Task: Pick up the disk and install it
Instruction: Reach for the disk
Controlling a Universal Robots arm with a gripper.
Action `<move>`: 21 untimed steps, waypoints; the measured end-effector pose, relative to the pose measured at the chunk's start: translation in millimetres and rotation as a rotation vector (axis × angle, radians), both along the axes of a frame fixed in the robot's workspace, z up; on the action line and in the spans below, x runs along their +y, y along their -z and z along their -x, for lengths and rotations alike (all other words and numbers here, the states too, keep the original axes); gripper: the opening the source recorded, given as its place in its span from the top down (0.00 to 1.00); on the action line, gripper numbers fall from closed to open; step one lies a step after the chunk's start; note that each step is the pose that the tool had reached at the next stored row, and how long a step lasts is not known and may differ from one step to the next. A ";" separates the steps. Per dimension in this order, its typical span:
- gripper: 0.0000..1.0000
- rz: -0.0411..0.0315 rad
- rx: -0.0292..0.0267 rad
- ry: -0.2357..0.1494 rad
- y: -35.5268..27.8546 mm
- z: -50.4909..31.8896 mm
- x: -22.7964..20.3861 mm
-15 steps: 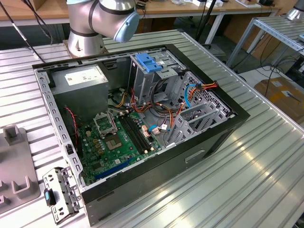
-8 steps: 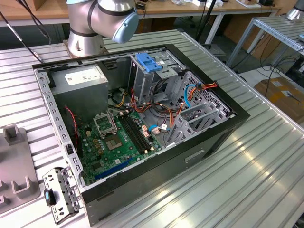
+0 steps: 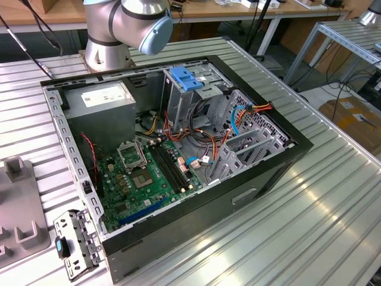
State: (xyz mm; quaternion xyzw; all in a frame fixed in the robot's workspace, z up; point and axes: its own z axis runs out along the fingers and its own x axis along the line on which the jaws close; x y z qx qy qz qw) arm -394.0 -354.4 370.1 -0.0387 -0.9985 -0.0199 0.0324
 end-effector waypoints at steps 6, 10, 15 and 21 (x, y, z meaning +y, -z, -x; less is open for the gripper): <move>0.89 -0.0023 -0.0007 -0.017 0.6 13.0 0.0; 0.89 -0.0049 -0.0011 -0.018 3.8 30.7 -2.0; 0.89 -0.0055 -0.0011 -0.033 8.1 36.3 -8.0; 0.89 -0.0054 -0.0090 -0.036 10.9 55.6 -7.9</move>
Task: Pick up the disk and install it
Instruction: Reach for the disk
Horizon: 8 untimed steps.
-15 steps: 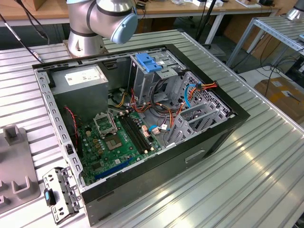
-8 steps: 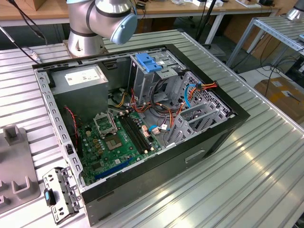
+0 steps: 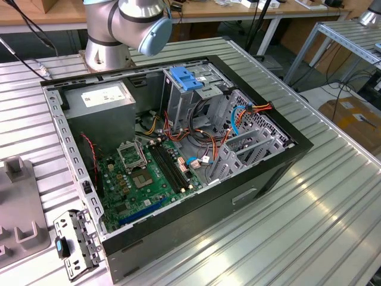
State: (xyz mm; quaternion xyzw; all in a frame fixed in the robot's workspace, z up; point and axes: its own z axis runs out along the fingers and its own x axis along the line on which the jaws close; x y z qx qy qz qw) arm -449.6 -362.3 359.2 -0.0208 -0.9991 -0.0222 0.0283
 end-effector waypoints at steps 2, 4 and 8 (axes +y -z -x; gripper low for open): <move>0.89 0.0000 -0.0016 0.000 0.6 6.8 1.3; 0.89 0.0000 -0.0018 0.000 0.7 7.3 1.3; 0.89 0.0000 -0.0019 0.000 0.6 7.4 1.3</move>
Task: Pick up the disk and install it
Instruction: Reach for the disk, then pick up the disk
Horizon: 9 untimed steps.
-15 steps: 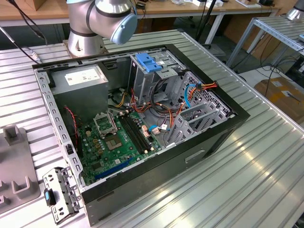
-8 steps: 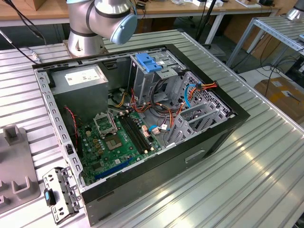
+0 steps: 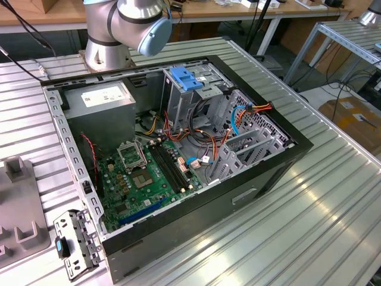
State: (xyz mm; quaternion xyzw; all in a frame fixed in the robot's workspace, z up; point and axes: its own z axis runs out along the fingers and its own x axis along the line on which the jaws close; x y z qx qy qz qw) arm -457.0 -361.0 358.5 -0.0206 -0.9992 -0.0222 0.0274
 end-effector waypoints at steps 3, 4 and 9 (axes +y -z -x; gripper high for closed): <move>0.89 0.0000 -0.0001 0.000 0.0 0.1 0.0; 0.89 0.0000 -0.0002 0.000 0.0 0.1 0.0; 0.89 0.0000 -0.0006 -0.080 0.1 0.2 0.0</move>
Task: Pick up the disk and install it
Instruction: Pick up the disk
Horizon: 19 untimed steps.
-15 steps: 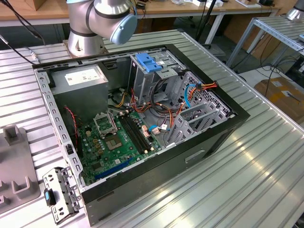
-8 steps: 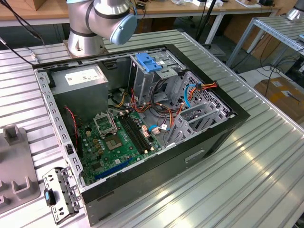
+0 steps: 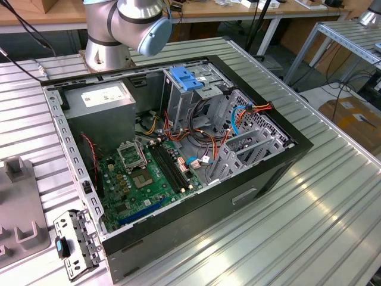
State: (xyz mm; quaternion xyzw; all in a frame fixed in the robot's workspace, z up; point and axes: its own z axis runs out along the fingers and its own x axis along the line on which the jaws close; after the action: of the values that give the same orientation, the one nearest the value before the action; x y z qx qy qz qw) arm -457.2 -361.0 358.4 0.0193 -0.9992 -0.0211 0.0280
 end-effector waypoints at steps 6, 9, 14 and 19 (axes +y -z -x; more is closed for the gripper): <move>0.89 0.0000 0.0001 -0.156 -0.1 0.0 0.0; 0.89 0.0001 0.0001 -0.219 -0.1 0.0 0.0; 0.89 0.0001 0.0001 -0.297 0.0 0.0 0.3; 0.89 0.0009 -0.0042 -0.387 0.2 0.0 0.6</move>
State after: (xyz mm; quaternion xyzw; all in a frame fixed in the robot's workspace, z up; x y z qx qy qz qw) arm -457.2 -360.4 358.3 0.2111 -0.9769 -0.0148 0.0294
